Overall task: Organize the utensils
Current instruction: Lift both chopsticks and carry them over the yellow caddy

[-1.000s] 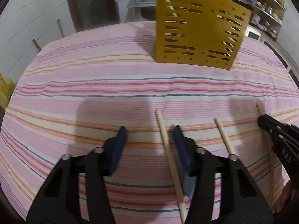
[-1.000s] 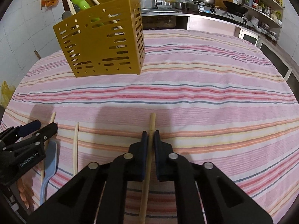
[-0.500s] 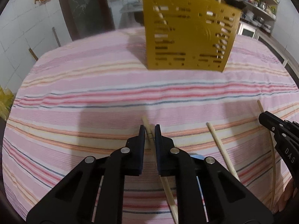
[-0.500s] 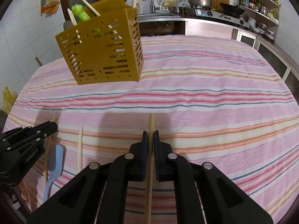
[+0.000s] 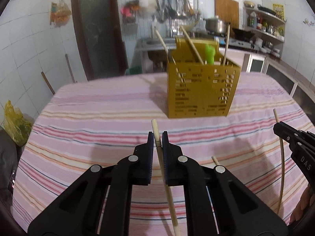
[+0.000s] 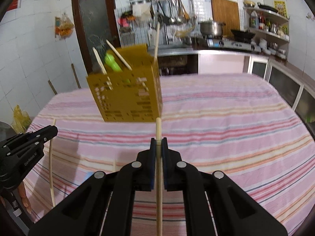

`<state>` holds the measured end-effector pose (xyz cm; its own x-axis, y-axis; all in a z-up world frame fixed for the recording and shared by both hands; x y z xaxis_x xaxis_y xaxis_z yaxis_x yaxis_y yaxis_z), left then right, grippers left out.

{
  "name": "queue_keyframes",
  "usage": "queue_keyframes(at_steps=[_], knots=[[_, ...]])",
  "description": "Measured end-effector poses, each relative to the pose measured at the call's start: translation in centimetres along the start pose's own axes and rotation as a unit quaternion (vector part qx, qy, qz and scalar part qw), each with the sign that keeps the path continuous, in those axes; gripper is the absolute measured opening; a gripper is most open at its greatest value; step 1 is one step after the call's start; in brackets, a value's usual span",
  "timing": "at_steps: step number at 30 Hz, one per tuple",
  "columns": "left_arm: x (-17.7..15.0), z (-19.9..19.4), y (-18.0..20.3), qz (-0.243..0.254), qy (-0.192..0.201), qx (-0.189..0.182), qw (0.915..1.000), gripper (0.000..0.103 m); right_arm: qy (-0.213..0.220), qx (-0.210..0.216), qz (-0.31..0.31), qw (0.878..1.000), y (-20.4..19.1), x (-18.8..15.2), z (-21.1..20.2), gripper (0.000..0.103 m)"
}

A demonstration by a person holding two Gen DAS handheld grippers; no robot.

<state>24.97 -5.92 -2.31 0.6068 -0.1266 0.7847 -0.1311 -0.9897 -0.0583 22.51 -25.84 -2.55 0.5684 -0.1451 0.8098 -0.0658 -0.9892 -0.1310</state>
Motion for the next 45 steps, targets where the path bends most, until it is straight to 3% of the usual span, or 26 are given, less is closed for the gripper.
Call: queue_keyframes(at_steps=[13, 33, 40, 45], knots=[[2.6, -4.7, -1.9, 0.006, 0.078, 0.005, 0.9969, 0.007, 0.092, 0.002, -0.020, 0.996, -1.8, 3.8, -3.7, 0.006], [4.8, -6.5, -2.0, -0.005, 0.121, -0.033, 0.9921, 0.005, 0.155, -0.008, -0.010, 0.988, -1.6, 6.8, -5.8, 0.006], [7.6, -7.7, -1.8, -0.011, 0.148, -0.044, 0.9879, 0.005, 0.190, -0.007, -0.016, 0.982, -1.9, 9.4, -7.2, 0.006], [11.5, -8.8, -1.6, -0.015, 0.174, -0.056, 0.9831, 0.005, 0.217, -0.007, -0.019, 0.976, -2.2, 13.1, -7.6, 0.006]])
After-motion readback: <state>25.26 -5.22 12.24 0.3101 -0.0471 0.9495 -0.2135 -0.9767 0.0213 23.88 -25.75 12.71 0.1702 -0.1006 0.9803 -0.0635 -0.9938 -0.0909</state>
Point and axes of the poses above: each gripper's, at about its wrist camera, not at the fingertips, and z roughly the way its jaws point, y to its right, x to its top, the point moved 9 cm from there along z, roughly the way its jaws point
